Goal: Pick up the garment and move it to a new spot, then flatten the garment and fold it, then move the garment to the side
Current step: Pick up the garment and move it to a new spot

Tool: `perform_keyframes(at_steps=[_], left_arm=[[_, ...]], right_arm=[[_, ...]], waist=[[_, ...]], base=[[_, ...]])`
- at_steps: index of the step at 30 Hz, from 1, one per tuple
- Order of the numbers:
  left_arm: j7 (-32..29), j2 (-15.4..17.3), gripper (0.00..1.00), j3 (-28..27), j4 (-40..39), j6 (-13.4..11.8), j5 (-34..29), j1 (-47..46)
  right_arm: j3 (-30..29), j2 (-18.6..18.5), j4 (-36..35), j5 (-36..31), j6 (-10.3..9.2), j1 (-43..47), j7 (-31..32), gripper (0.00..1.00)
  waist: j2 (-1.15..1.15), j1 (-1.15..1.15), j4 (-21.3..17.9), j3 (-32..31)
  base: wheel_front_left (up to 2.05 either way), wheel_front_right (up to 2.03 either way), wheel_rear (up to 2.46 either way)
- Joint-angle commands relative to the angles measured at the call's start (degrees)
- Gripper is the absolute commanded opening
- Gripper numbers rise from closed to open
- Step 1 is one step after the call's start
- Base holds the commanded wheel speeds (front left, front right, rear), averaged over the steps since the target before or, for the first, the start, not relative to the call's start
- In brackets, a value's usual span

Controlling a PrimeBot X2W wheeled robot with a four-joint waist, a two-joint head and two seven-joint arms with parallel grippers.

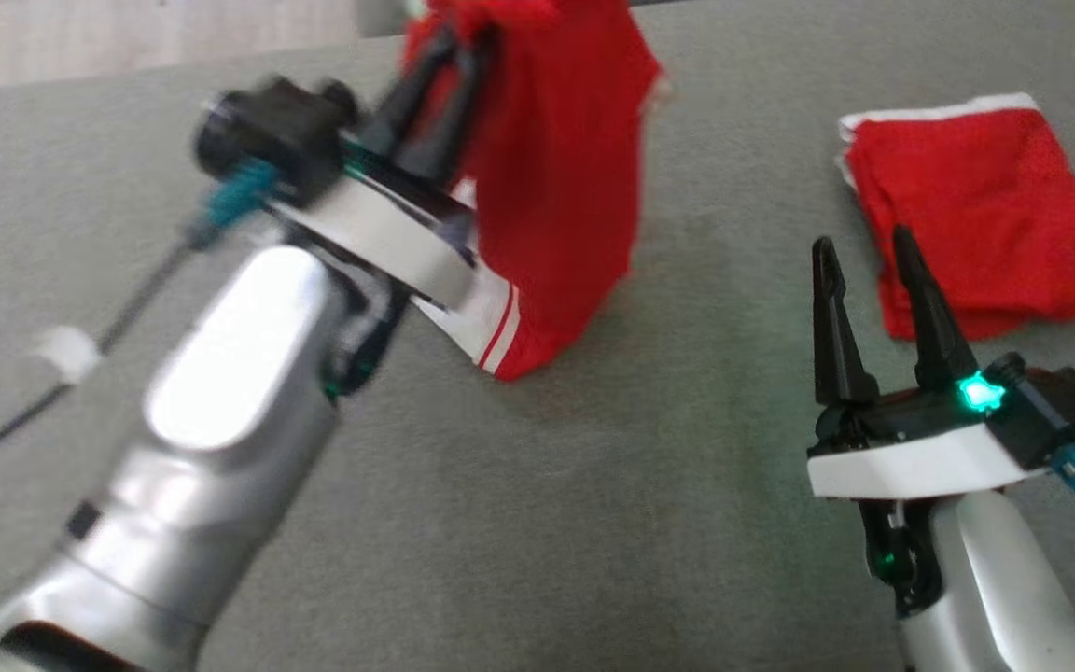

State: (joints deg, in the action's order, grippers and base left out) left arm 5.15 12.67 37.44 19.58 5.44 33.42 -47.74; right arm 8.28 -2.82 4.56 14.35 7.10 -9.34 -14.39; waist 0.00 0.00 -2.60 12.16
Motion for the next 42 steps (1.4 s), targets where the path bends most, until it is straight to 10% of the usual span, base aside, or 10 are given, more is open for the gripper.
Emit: perform_keyframes(at_steps=[1,6,7,8,20,32,42], left_arm=[[-0.5,0.1,0.0,-0.3,-1.7,-0.7,-1.6,-1.6],[-0.9,-4.8,0.0,4.9,1.2,-2.4,-4.6,-0.5],[-1.0,-5.7,0.25,5.8,1.8,-2.5,-4.7,-0.1],[-1.1,-6.5,1.0,6.9,2.4,-2.4,-4.7,0.3],[4.1,-7.8,1.0,9.0,4.8,-3.5,-3.7,3.8],[9.8,3.7,1.0,-7.6,-4.3,-11.1,-3.0,18.9],[9.8,-1.5,1.0,-21.0,-14.7,-10.3,-8.8,39.6]], right_arm=[[1.5,-0.1,-2.3,0.8,0.39,-2.7,-0.6,1.0],[1.8,-0.1,-2.6,2.0,0.39,-3.6,-0.6,1.0],[1.8,-0.1,-2.6,2.2,0.39,-3.7,-0.6,1.0],[1.7,-0.1,-2.6,2.3,0.39,-3.7,-0.6,1.0],[-0.3,-0.1,-2.3,1.5,0.39,-2.8,-0.6,1.0],[-1.3,-0.1,-1.4,-0.2,0.39,0.5,-0.6,1.0],[-1.2,-0.1,-0.9,-0.7,0.39,2.4,-0.6,1.0]], waist=[[0.0,0.0,-2.9,1.3],[0.0,0.0,-6.5,2.2],[0.0,0.0,-7.1,2.2],[0.0,0.0,-7.3,2.3],[0.0,0.0,-4.3,-0.6],[0.0,0.0,3.4,-4.9],[0.0,0.0,6.0,-6.4]], base=[[0.0,0.0,0.0],[0.0,0.0,0.0],[0.0,0.0,0.0],[0.0,0.0,0.0],[0.0,0.0,0.0],[0.0,0.0,0.0],[0.0,0.0,0.0]])
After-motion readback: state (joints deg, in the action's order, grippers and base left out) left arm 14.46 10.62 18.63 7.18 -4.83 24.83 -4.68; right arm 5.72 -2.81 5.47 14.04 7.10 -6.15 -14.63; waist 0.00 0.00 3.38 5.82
